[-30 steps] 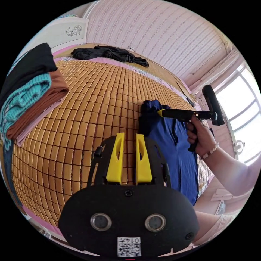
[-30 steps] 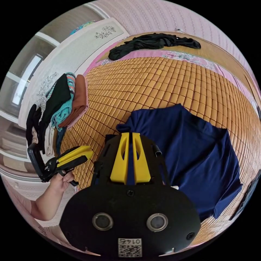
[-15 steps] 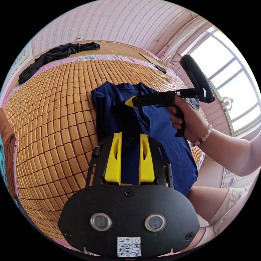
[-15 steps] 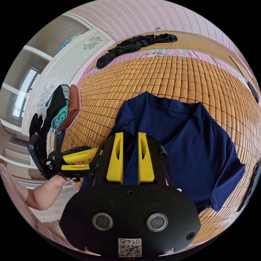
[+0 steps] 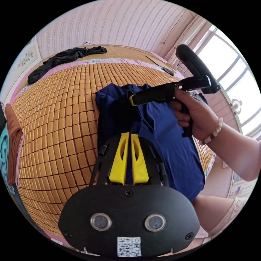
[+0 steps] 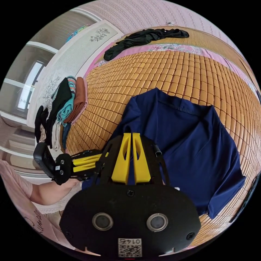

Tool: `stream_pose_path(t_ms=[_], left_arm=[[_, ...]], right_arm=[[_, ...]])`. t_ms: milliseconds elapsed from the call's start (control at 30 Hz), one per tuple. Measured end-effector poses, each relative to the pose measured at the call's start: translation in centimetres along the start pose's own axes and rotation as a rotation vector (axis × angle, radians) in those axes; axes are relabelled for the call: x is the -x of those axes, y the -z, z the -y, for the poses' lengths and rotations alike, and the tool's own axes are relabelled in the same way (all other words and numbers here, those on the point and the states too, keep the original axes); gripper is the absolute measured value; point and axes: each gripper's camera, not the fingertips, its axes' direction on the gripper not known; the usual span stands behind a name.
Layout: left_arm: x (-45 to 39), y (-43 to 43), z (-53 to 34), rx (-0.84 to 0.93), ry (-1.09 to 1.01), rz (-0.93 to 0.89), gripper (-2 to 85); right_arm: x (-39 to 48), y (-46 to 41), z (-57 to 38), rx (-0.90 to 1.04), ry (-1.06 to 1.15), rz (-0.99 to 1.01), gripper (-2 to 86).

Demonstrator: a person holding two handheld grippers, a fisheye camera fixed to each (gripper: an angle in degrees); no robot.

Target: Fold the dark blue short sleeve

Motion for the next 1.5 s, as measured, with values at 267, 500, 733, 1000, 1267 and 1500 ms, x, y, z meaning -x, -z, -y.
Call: stream_pose_path(t_ms=[267, 500, 733, 1000, 1267, 1500], left_arm=[[6.9, 7.8, -5.0, -0.152, 0.259, 0.08, -1.0], [13.6, 7.8, -9.2, -0.121, 0.496, 0.118, -0.9], [16.8, 8.4, -12.9, -0.111, 0.651, 0.078, 1.5], [18.1, 8.0, -10.9, -0.129, 0.619, 0.083, 7.4], [17.6, 7.4, -10.5, -0.068, 0.574, 0.103, -0.8], [15.9, 6.4, -10.8, -0.075, 0.56, 0.148, -0.9]], right_arm=[[6.1, -4.0, 6.9, -0.014, 0.132, 0.284, 0.4], [12.6, -13.1, 12.6, 0.182, 0.256, 0.225, 4.2], [15.8, -12.4, 13.2, 0.206, 0.38, 0.104, 6.5], [17.4, -11.5, 12.7, 0.175, 0.367, 0.064, 8.4], [21.2, -16.4, 11.4, 0.315, 0.465, -0.103, 10.8], [23.7, -18.2, 10.1, 0.248, 0.518, -0.352, 7.9]])
